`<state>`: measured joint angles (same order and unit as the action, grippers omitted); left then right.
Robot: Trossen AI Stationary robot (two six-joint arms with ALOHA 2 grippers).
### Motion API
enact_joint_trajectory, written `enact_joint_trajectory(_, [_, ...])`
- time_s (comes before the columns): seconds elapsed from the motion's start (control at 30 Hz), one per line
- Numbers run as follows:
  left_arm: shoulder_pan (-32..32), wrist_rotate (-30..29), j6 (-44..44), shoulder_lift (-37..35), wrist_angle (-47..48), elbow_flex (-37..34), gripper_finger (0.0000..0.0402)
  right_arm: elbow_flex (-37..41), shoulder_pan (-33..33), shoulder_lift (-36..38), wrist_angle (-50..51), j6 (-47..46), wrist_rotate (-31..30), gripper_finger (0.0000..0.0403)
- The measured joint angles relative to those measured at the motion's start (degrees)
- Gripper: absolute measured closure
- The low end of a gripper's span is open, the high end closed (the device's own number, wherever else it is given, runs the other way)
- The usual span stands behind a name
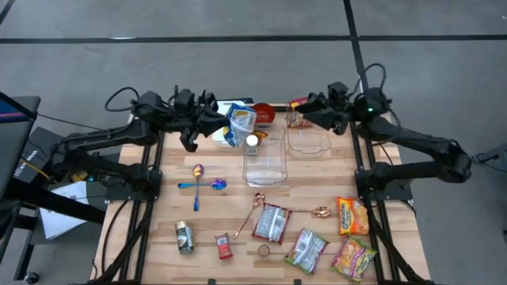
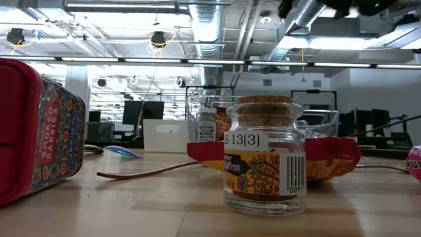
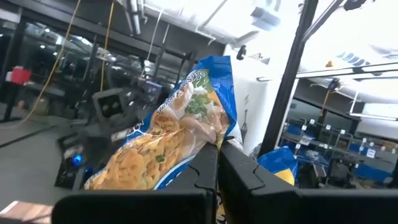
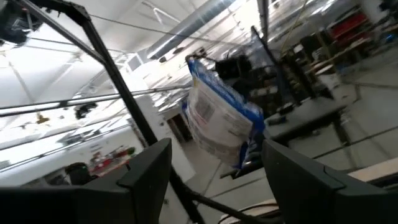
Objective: Pick & Place Food Item
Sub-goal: Put the blue noodle pack into the right transparent bin
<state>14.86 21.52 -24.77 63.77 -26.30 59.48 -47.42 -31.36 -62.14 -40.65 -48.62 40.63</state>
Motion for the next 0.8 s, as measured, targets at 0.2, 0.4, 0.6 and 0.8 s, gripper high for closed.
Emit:
enact_joint_trajectory(0.2, [-0.9, -0.2, -0.2, 1.1, -2.1, 0.0, 0.0401, -0.1, 2.5, -7.8, -9.8, -4.1, -0.1, 0.0159])
enact_joint_trajectory(0.4, [-1.8, -0.7, -0.2, 1.3, -3.3, 0.0, 0.0401, -4.5, 6.0, -15.8, -12.5, -5.4, 1.4, 0.0159])
enact_joint_trajectory(0.6, [-2.7, -1.0, -0.2, 1.3, -3.9, 0.0, 0.0401, -11.4, 9.0, -22.8, -12.7, -5.0, 3.3, 0.0159])
enact_joint_trajectory(0.8, [-4.0, -1.5, 0.2, 1.3, -6.0, 0.0, 0.0401, -14.6, 9.6, -28.0, -12.7, -5.0, 4.4, 0.0159])
